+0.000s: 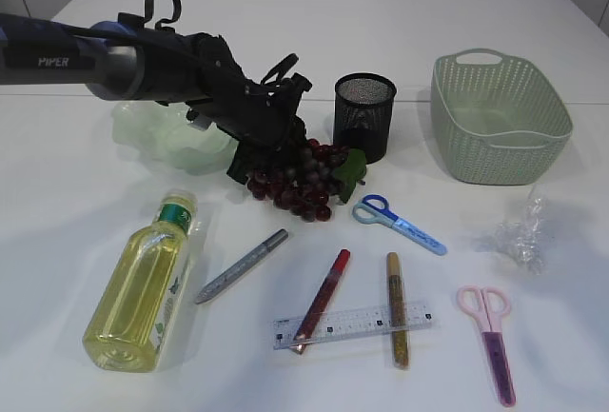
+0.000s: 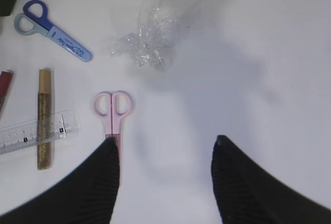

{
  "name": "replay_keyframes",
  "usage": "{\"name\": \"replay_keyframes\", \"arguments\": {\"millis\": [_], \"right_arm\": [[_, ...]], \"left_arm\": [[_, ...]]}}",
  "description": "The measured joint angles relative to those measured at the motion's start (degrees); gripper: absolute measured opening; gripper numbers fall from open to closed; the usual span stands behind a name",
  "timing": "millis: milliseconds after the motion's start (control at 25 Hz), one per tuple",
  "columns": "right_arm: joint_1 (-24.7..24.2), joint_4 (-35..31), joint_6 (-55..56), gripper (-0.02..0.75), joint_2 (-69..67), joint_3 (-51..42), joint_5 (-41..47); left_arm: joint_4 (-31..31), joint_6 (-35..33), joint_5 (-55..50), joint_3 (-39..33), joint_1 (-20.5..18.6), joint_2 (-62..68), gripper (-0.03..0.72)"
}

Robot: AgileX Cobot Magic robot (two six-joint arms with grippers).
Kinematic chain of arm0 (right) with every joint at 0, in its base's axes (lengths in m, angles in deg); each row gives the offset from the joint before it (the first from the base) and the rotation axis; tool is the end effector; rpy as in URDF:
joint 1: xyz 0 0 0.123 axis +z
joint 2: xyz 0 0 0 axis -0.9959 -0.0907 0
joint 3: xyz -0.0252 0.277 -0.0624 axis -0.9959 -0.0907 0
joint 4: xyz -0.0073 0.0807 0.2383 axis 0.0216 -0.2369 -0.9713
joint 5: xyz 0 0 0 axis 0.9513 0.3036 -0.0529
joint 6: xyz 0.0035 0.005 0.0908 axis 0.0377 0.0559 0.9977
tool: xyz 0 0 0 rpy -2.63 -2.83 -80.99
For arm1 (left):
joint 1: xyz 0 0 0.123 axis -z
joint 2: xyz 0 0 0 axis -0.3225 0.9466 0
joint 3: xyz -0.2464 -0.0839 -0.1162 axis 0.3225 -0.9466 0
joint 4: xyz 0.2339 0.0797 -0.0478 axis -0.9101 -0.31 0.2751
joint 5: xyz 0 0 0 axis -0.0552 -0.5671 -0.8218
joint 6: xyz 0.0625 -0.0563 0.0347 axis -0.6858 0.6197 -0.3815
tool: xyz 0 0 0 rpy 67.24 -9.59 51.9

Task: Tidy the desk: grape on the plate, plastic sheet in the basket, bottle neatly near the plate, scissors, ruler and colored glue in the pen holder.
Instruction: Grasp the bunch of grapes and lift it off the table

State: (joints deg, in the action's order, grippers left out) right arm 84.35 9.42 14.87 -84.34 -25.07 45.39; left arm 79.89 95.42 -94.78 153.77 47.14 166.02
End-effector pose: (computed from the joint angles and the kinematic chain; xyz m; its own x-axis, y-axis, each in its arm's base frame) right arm 0.2047 0.0031 0.3105 -0.8768 0.1450 -0.4585 0.1067 0.9884 0.1085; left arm 0.4451 -0.2550 0.1298 -0.6873 -0.7257 -0.0294 -0.5426 0.5399 -0.6435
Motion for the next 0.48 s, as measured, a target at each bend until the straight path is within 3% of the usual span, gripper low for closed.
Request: {"name": "replay_keyframes", "arguments": {"millis": [480], "right_arm": [[0.0,0.0,0.0,0.452,0.0,0.0,0.0]], "left_arm": [[0.7,0.0,0.0,0.0,0.0,0.0,0.015]]}}
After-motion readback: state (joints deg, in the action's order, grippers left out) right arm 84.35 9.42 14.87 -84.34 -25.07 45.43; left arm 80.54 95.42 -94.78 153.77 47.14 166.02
